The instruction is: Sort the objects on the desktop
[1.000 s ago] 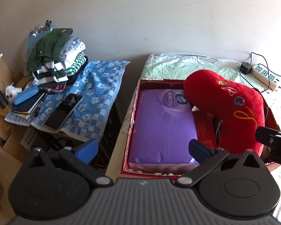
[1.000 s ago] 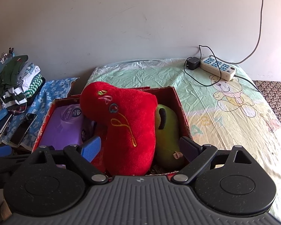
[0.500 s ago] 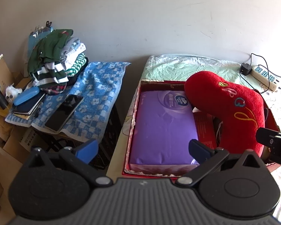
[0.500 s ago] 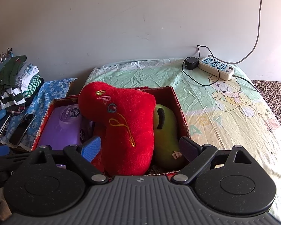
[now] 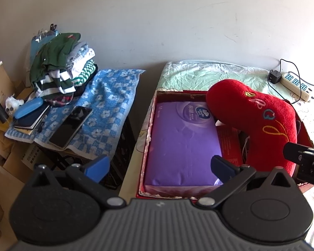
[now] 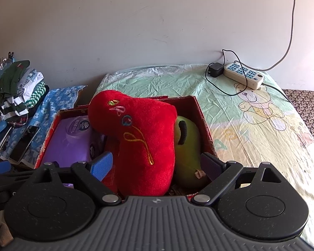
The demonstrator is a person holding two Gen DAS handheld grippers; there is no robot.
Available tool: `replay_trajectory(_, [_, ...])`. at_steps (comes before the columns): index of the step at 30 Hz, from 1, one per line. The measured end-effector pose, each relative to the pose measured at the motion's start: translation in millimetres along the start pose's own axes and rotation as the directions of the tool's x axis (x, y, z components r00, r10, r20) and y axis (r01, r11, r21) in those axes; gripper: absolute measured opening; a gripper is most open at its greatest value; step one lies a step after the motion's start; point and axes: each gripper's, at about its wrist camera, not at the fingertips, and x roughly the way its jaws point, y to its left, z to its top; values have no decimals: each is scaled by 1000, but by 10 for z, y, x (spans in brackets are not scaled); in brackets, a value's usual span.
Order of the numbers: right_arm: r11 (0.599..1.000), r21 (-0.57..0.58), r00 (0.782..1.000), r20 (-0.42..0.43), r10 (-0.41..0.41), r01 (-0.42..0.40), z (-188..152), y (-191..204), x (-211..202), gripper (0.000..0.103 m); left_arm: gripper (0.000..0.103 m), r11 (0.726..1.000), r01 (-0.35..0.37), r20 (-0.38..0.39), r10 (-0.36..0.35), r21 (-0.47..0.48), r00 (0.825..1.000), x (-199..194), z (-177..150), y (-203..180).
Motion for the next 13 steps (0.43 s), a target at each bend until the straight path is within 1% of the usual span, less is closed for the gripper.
replay_trajectory(5, [1000,-3,1000,5,0,0,5,8,-5,93,103,1000,5,1,-5,-1,1000,12,10,1])
replay_trajectory(13, [1000,1,1000,7,-2,2,6,3,-10,93,103,1000,-2,32,2,13,999,-34,5,-37])
